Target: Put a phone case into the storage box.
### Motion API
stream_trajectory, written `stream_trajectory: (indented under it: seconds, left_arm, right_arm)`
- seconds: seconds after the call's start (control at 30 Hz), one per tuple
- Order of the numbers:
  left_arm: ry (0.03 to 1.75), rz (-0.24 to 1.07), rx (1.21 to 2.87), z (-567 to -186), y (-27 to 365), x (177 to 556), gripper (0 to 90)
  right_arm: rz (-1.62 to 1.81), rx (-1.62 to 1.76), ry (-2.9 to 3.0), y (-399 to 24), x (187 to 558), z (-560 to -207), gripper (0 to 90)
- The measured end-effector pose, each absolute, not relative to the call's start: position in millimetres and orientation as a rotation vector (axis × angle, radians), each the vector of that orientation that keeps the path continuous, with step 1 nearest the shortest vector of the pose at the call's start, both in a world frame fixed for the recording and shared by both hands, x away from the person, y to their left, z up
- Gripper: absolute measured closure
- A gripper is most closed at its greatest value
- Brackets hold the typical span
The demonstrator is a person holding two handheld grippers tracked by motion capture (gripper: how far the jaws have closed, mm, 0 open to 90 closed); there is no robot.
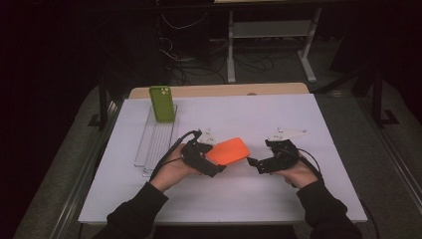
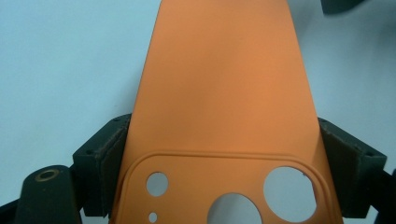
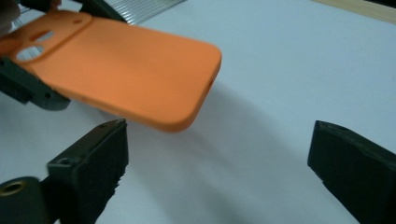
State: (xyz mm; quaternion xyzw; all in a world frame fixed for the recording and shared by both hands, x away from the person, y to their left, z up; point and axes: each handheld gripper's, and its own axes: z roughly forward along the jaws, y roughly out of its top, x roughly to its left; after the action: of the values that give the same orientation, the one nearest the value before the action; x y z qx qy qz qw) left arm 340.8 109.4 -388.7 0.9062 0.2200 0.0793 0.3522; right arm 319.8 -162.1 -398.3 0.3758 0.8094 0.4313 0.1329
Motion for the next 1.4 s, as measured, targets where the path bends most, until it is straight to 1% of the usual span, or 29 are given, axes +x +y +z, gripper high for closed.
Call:
stream_trajectory:
  seconds: [0.17,0.33,0.53,1.4]
  left_arm:
    - [0.593,0.211,2.336,-387,115,345,15.0]
    - [0.609,0.203,2.327,-385,119,347,15.0]
    - [0.628,0.181,2.311,-386,119,347,14.9]
    - [0.589,0.187,2.328,-386,118,347,15.0]
  right_arm:
    - [1.206,1.063,2.327,-154,318,-404,0.5]
    - [1.157,1.026,2.308,-150,317,-406,0.4]
    - [1.043,0.876,2.292,-145,314,-408,0.4]
    - [0.753,0.474,2.157,-131,298,-405,0.1]
